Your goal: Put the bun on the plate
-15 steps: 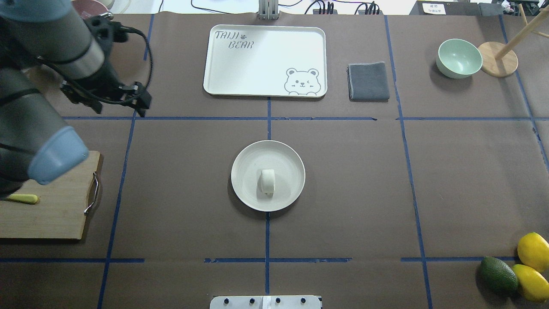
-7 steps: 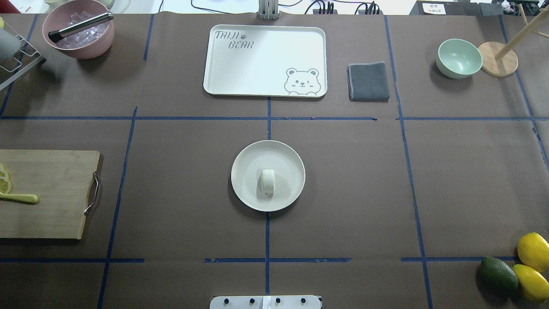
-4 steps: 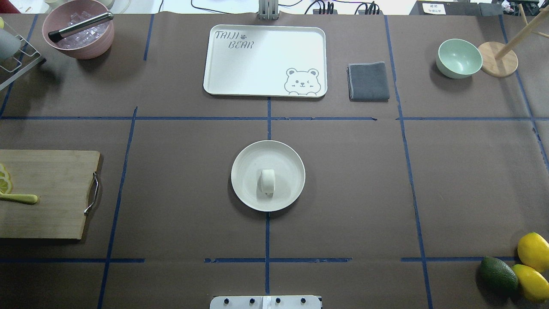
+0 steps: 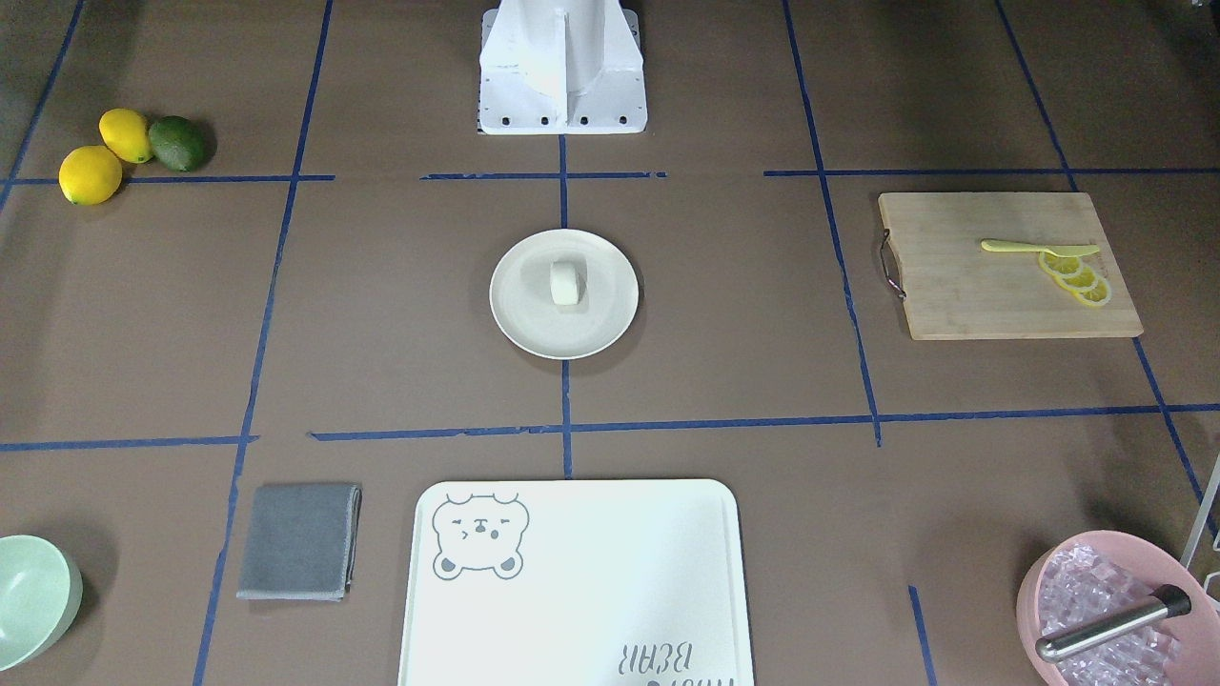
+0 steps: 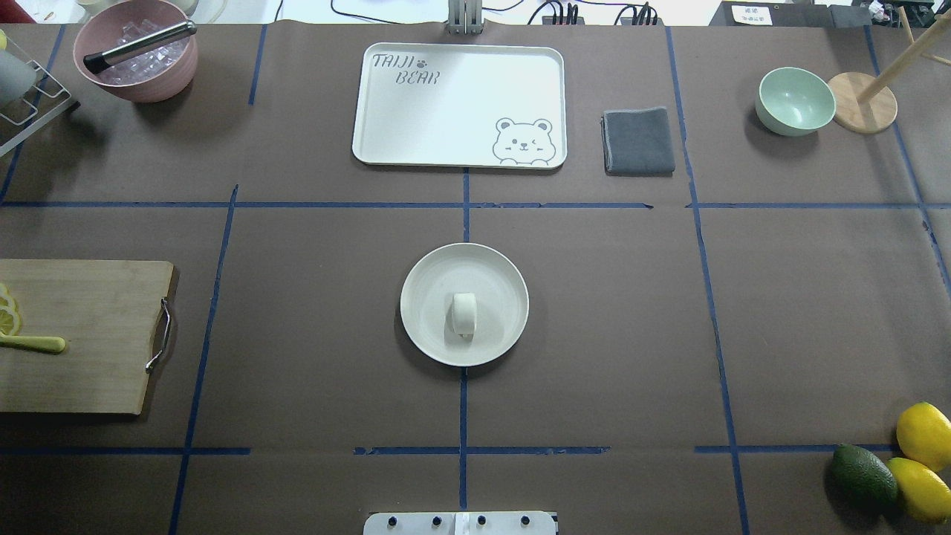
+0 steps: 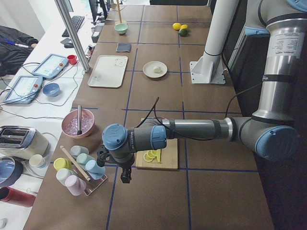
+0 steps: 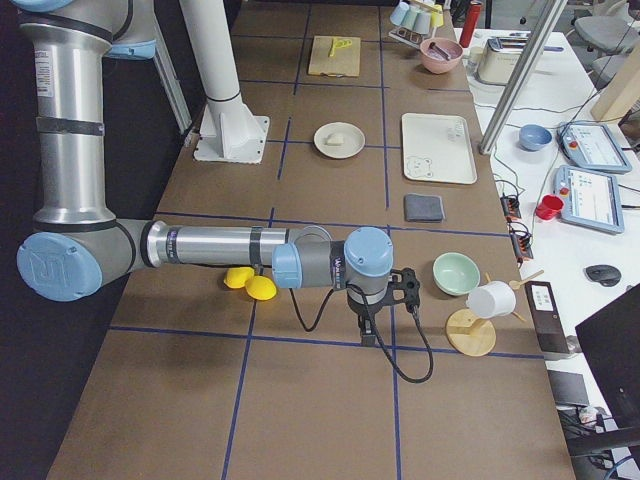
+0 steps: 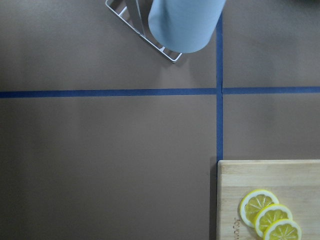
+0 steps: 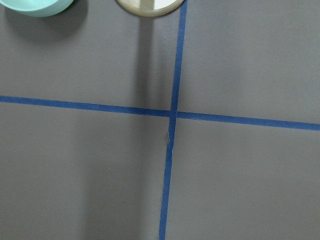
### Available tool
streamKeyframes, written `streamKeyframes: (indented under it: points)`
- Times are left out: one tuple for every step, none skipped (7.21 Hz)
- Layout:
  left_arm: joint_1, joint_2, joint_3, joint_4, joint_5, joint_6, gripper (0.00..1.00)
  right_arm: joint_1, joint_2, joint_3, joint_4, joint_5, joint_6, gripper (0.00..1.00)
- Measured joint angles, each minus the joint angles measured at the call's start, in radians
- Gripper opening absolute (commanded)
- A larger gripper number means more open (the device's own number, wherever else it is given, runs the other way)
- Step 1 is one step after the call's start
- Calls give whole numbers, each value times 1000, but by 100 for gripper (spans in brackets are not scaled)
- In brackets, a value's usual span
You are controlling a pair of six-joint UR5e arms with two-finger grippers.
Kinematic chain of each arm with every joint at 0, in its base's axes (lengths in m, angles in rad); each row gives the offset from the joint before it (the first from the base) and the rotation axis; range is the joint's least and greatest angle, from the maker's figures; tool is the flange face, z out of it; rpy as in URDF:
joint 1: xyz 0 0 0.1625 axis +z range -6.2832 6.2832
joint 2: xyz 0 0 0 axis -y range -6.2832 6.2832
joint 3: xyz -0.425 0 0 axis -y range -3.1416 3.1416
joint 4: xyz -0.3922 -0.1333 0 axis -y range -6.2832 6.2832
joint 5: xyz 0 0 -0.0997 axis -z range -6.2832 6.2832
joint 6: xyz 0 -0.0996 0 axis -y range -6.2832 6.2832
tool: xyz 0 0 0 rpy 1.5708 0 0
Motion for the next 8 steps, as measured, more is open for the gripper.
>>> streamKeyframes:
  points:
    - [0,-1,-4,-1,0,-8,100,0,0,0,0,0,0,100]
    - [1,-1,-3,-11,1,-11,100,0,0,0,0,0,0,100]
    - [3,-1,2,-29,1,-16,100,0,-1,0,0,0,-1,100]
    - [5,-1,6,-41,1,-24,100,0,-2,0,0,0,-1,100]
    - [8,-1,8,-45,2,-29,100,0,-3,-1,0,-1,-2,100]
    - [12,-1,9,-47,3,-31,100,0,-3,-1,0,-1,-2,100]
    - [15,-1,10,-48,4,-32,100,0,-3,-1,0,-1,-2,100]
    - [16,-1,10,-48,4,-32,100,0,-3,-1,0,-1,-2,100]
